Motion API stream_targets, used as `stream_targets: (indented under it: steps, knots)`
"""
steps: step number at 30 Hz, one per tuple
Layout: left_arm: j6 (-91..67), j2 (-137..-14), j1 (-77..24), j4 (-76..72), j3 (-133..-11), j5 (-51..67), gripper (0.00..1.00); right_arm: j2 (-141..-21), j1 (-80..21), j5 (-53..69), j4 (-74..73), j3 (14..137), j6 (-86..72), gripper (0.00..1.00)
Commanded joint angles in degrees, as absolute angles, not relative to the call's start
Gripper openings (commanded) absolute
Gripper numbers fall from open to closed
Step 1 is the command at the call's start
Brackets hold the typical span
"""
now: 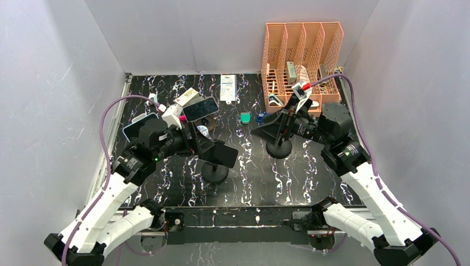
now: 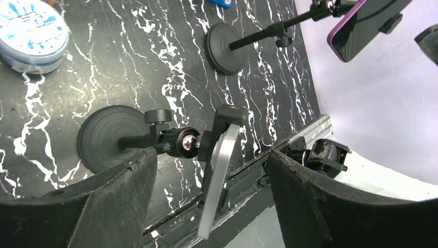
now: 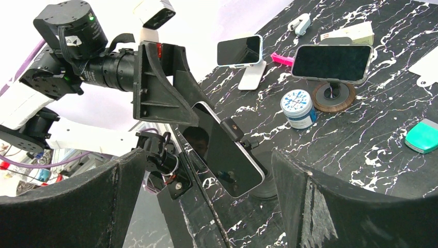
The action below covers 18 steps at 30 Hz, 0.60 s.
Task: Remove the phone from the phone stand
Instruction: Adjust the phone stand with the phone at the center of the board.
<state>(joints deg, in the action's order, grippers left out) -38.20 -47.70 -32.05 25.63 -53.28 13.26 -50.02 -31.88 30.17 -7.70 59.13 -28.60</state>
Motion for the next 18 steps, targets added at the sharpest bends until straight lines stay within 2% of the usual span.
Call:
stream_targets:
  steps: [1, 6, 9, 13, 18]
  knots:
    - [-38.28, -43.45, -32.17, 30.39, -55.42, 6.24, 0.79, -50.07, -31.74, 31.19, -6.36, 59.0, -28.82, 0.99]
    - [-40.67, -37.36, -32.17, 36.96, -56.1, -7.97, 0.82, -51.3, -31.76, 32.08, -4.2, 58.57, -29.7, 0.99]
    - [-40.47, -30.77, -32.17, 35.11, -53.32, -12.22, 0.82, -53.7, -31.79, 33.35, -3.39, 59.74, -30.4, 0.98]
    - [-39.24, -20.49, -32.17, 29.19, -47.57, -5.46, 0.82, -55.77, -32.54, 33.51, -2.03, 61.43, -28.86, 0.94]
    - [-39.9, -17.14, -32.17, 27.3, -41.8, 5.58, 0.81, -60.28, -36.61, 31.85, -4.03, 65.01, -26.44, 0.93]
